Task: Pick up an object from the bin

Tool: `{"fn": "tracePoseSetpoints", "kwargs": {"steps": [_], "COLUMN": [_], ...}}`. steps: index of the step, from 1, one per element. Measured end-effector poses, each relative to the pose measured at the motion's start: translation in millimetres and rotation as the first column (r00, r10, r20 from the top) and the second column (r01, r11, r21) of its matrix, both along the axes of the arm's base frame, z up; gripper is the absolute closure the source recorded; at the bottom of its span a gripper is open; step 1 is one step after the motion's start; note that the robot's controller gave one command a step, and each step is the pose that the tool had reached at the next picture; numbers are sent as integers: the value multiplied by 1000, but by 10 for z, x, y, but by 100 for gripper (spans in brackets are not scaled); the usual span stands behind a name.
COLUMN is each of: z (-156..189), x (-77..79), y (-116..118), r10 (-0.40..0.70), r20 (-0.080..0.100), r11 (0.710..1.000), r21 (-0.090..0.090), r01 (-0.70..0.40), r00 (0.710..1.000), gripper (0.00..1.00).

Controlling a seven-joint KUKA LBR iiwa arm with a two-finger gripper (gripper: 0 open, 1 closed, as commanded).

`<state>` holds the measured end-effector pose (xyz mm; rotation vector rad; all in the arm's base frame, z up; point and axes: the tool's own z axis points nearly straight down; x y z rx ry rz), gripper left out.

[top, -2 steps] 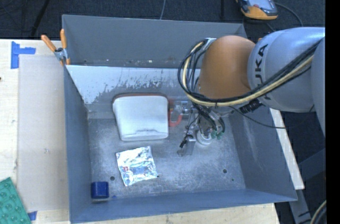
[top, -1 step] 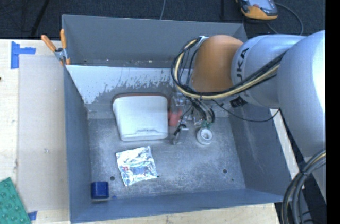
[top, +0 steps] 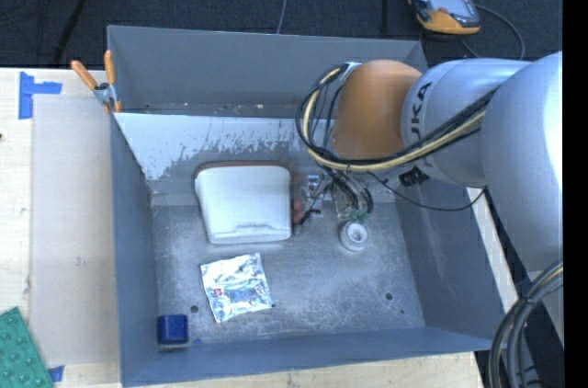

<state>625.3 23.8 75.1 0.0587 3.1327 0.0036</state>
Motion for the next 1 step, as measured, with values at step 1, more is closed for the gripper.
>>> {"fn": "tracePoseSetpoints", "kwargs": {"steps": [1], "z": [1736], "x": [-361], "y": [54], "r10": [30], "r20": [0], "r11": [1000], "r21": [-2], "r01": [-30], "r00": [1000], "gripper": [100]}}
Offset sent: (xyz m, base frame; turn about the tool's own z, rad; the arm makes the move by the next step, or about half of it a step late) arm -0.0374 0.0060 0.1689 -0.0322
